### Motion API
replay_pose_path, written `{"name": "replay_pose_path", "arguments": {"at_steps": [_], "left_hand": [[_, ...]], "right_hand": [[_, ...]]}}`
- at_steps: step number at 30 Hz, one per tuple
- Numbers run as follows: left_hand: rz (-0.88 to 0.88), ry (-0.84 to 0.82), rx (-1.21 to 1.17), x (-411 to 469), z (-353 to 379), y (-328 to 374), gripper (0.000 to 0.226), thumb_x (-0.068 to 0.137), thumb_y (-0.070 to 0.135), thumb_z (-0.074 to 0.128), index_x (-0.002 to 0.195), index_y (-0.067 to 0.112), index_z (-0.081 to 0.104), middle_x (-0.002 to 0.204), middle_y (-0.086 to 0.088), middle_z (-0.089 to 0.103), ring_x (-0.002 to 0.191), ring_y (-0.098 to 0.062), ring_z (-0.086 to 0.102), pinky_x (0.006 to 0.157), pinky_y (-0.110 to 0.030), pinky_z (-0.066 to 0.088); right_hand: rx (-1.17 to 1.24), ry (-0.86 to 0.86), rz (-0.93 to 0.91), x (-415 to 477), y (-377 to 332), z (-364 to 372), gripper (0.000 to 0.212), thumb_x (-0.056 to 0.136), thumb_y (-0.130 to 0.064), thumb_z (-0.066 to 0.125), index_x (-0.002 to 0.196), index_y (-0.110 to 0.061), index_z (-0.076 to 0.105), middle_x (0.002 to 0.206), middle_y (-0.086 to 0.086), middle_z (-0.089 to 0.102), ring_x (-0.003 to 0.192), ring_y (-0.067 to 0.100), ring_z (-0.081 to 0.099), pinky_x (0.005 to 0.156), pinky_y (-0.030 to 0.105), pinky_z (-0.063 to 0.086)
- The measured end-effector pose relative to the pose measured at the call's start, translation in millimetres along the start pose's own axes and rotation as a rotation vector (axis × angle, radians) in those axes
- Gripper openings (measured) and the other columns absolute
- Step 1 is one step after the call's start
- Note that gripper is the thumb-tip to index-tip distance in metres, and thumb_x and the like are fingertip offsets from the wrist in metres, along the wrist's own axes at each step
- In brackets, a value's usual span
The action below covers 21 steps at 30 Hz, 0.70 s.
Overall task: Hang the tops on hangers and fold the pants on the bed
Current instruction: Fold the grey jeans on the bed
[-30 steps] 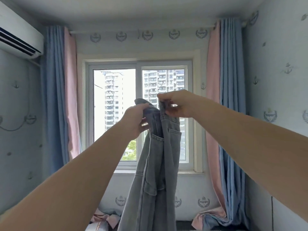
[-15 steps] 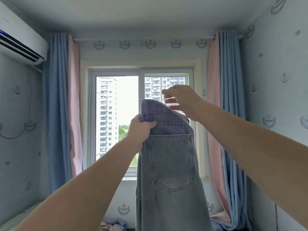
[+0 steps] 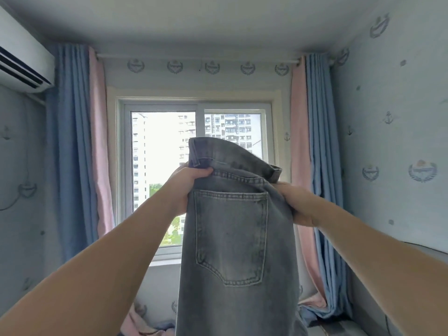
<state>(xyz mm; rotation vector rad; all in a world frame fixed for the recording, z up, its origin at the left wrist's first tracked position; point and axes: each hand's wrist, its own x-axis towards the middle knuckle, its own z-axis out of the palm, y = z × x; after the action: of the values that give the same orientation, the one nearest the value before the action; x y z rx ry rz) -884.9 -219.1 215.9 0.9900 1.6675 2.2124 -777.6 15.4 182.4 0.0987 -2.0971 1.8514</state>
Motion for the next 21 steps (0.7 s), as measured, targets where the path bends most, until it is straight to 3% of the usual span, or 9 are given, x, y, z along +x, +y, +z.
{"name": "replay_pose_path", "arguments": {"at_steps": [2,4,6,10,16,21], "left_hand": [[0.011,0.019,0.039,-10.3,-15.8,12.0,0.033,0.089,0.007,0.069,0.122,0.009,0.067,0.108,-0.014,0.075,0.089,-0.031,0.074,0.068,-0.041,0.061],[0.039,0.037,0.082,-22.8,-26.8,26.5,0.033,0.089,0.005,0.069,0.122,0.009,0.067,0.108,-0.014,0.075,0.093,-0.033,0.074,0.069,-0.042,0.061],[0.073,0.060,0.133,-38.1,-32.0,41.6,0.031,0.090,0.004,0.068,0.121,0.007,0.067,0.106,-0.014,0.076,0.092,-0.033,0.074,0.068,-0.040,0.061],[0.174,0.156,0.207,-73.1,-34.4,74.2,0.019,0.093,0.005,0.065,0.110,0.013,0.070,0.098,-0.009,0.077,0.085,-0.027,0.075,0.064,-0.036,0.060],[0.309,0.251,0.365,-139.1,-30.6,116.0,0.016,0.100,0.014,0.056,0.097,0.026,0.066,0.104,0.000,0.072,0.100,-0.024,0.068,0.094,-0.047,0.053],[0.360,0.271,0.387,-199.8,-23.0,144.8,0.014,0.100,0.018,0.056,0.097,0.026,0.067,0.104,0.000,0.073,0.100,-0.024,0.068,0.098,-0.050,0.052]], "right_hand": [[-0.200,0.183,-0.064,-3.6,-23.2,19.6,0.034,0.088,-0.029,0.070,0.115,-0.009,0.068,0.098,0.008,0.076,0.093,0.025,0.070,0.079,0.037,0.055],[-0.374,0.324,-0.135,-8.2,-50.7,33.8,0.025,0.094,-0.030,0.065,0.113,-0.013,0.066,0.100,0.007,0.073,0.098,0.027,0.067,0.075,0.037,0.052],[-0.354,0.380,-0.195,-14.2,-79.6,47.2,0.025,0.096,-0.026,0.064,0.117,-0.012,0.065,0.107,0.010,0.072,0.104,0.031,0.067,0.074,0.039,0.053],[-0.347,0.449,-0.244,-40.0,-123.7,83.4,0.026,0.097,-0.025,0.064,0.118,-0.010,0.066,0.112,0.013,0.071,0.103,0.030,0.067,0.072,0.036,0.054],[-0.303,0.469,-0.318,-99.1,-162.7,124.9,0.023,0.098,-0.023,0.064,0.111,-0.004,0.068,0.100,0.012,0.070,0.077,0.018,0.064,0.060,0.027,0.049],[-0.302,0.483,-0.360,-161.5,-190.5,148.0,0.012,0.099,-0.025,0.062,0.096,-0.014,0.067,0.093,0.006,0.070,0.075,0.016,0.064,0.055,0.020,0.048]]}}
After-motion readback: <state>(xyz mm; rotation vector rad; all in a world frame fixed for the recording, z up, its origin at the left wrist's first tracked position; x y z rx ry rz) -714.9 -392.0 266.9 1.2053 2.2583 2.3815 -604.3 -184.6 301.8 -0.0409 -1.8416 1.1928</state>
